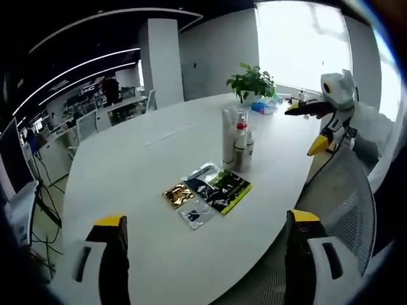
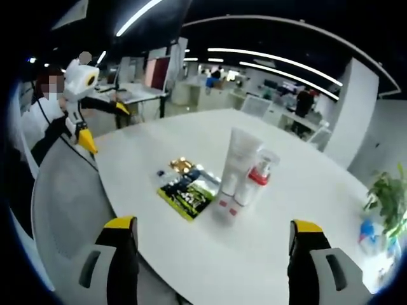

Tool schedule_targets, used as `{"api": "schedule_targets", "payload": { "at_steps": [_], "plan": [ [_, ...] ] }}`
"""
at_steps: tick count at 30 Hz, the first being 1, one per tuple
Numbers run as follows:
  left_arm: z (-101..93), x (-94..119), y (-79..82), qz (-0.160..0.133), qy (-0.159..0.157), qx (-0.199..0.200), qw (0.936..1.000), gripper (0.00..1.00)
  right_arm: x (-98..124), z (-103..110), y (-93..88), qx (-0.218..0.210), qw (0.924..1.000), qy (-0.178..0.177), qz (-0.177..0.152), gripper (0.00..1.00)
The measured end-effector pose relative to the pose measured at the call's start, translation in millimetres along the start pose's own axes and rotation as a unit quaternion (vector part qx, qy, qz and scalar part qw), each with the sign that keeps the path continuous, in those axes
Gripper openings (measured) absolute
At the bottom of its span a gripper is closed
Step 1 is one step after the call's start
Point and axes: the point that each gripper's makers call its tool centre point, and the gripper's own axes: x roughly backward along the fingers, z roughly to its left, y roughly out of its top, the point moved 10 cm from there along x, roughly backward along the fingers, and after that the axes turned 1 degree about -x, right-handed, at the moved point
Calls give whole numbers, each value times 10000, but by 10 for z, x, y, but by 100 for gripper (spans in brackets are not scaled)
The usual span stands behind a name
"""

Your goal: Arrange the skincare products in the storage area until every visible bottle or jar stands upright without overlapping.

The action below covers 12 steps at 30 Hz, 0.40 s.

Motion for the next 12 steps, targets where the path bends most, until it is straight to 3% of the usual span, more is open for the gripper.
{"api": "schedule_targets", "payload": {
  "at_steps": [12],
  "plan": [
    [-72,-45,-45,31,1,96,9999,99,-7,49,-35,-48,10000,41,25,100]
  ]
}}
